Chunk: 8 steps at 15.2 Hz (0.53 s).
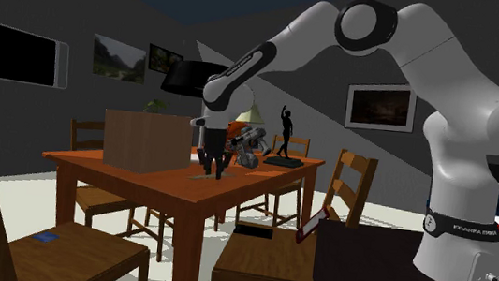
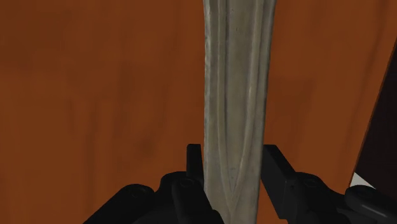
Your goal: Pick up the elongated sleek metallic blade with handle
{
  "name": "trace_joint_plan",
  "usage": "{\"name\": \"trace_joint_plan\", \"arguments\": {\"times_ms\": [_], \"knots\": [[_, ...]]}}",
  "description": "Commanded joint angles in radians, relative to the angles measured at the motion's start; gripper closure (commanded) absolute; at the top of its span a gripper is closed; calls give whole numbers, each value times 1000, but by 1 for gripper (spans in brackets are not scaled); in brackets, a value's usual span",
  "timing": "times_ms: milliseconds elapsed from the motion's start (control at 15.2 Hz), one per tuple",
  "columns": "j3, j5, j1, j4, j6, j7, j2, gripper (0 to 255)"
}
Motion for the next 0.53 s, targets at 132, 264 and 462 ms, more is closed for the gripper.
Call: {"name": "trace_joint_plan", "arguments": {"times_ms": [132, 264, 462], "knots": [[-8, -11, 3, 10, -39, 5, -29, 255], [-12, -17, 5, 16, -58, 8, -43, 255], [-17, -25, 8, 27, -88, 13, -63, 255]]}}
